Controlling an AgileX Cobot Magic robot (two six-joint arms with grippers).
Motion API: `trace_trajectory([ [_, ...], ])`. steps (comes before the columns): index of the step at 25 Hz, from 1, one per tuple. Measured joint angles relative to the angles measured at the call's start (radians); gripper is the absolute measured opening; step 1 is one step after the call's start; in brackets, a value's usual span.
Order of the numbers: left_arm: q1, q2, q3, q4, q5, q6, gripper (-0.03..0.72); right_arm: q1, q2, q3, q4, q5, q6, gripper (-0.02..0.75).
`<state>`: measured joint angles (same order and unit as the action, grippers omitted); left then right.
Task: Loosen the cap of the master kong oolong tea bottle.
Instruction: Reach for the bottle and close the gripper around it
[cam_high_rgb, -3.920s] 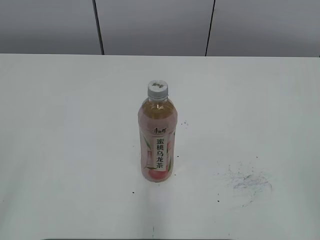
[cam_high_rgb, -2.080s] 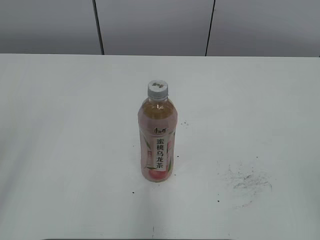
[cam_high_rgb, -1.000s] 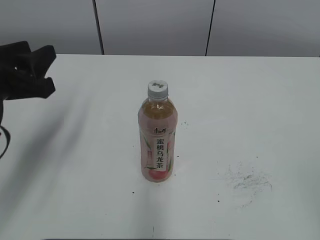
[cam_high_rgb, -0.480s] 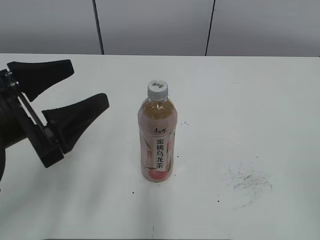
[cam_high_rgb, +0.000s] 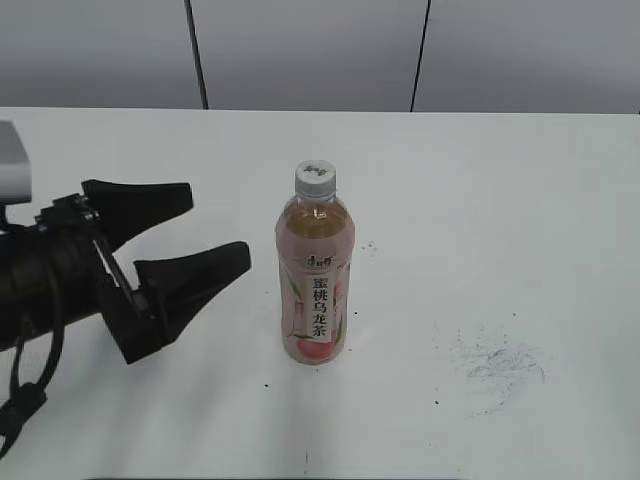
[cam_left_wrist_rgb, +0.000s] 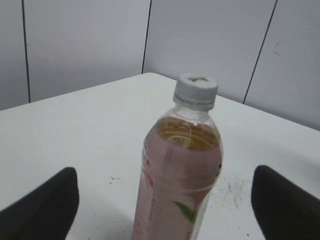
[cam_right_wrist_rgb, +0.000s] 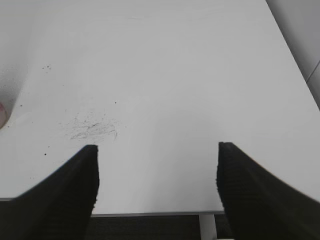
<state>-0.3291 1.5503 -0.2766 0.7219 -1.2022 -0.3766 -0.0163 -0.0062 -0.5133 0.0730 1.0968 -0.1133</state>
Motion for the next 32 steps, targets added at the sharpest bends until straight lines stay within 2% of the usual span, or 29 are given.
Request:
trace_trajectory([
  [8,0.0,0.156,-0.114,0.076,0.0,-0.002,0.61,0.0,0.0,0.0,0.0,0.0,0.0,0.553],
  [12,-0.034,0.19,-0.166,0.098,0.0,-0.002,0.604,0.0,0.0,0.0,0.0,0.0,0.0,0.553],
  [17,-0.094,0.223,-0.214,0.1,-0.005,-0.002,0.602,0.0,0.0,0.0,0.0,0.0,0.0,0.553],
  [27,-0.1,0.337,-0.305,0.098,-0.007,-0.002,0.595,0.0,0.0,0.0,0.0,0.0,0.0,0.553],
  [32,-0.143,0.35,-0.348,0.089,0.008,-0.004,0.594,0.0,0.0,0.0,0.0,0.0,0.0,0.553],
])
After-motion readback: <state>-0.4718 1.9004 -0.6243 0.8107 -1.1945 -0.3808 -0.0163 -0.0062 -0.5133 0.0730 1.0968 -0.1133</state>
